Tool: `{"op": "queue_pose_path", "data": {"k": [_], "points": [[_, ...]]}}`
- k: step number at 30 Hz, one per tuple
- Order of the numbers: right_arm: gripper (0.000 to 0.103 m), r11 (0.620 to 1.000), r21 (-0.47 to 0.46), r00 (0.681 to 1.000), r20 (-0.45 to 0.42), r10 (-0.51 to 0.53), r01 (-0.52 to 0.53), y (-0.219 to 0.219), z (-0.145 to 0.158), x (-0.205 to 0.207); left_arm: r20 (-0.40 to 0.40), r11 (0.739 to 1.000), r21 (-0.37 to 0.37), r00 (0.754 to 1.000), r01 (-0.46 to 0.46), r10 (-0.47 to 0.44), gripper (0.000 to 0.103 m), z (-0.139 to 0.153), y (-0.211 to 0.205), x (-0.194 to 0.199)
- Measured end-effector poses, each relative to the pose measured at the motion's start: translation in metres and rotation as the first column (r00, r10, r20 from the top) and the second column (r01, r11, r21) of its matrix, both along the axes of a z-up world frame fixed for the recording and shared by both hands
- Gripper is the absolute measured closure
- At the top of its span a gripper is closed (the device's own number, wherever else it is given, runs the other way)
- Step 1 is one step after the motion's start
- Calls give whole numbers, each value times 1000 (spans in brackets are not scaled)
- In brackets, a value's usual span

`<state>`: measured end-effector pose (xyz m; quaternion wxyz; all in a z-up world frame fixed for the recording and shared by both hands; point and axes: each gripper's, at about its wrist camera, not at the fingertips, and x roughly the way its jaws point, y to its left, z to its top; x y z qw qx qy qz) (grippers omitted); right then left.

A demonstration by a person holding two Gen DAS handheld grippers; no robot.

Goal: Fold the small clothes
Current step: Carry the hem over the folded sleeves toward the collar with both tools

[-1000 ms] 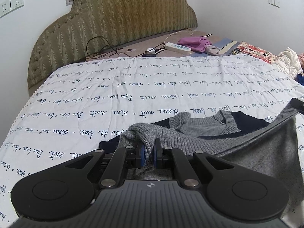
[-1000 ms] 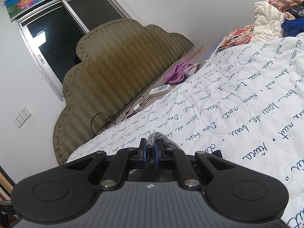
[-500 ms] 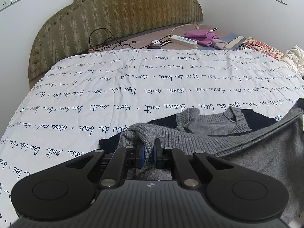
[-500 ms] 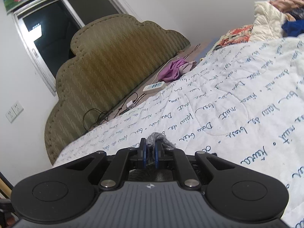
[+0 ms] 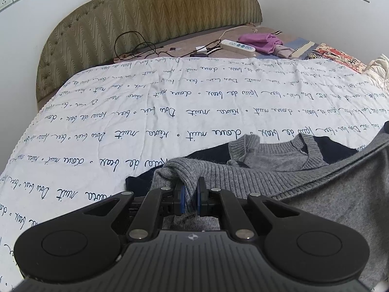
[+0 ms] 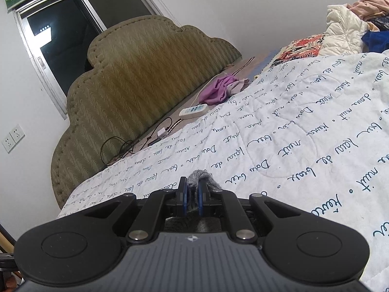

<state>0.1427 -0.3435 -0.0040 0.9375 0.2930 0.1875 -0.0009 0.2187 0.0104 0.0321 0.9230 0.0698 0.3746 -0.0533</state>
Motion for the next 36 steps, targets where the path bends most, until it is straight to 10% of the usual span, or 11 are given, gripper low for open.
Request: {"op": "queue_pose_path", "data": {"k": [23,29,36], "points": [[95,1000,15,999,-49,-5,6,-3,-13,16,-114,995,-91,993,-47,37,92,-11,10,25],[95,999,37,998,-56,-4,6,-7,-16,18,-128,993,-110,991,-42,27,74,-12,13,25],[95,1000,26,999,-54,-2,3,-5,-14,19,-110,994,-97,993,-42,32,93,-9,12,21]]}}
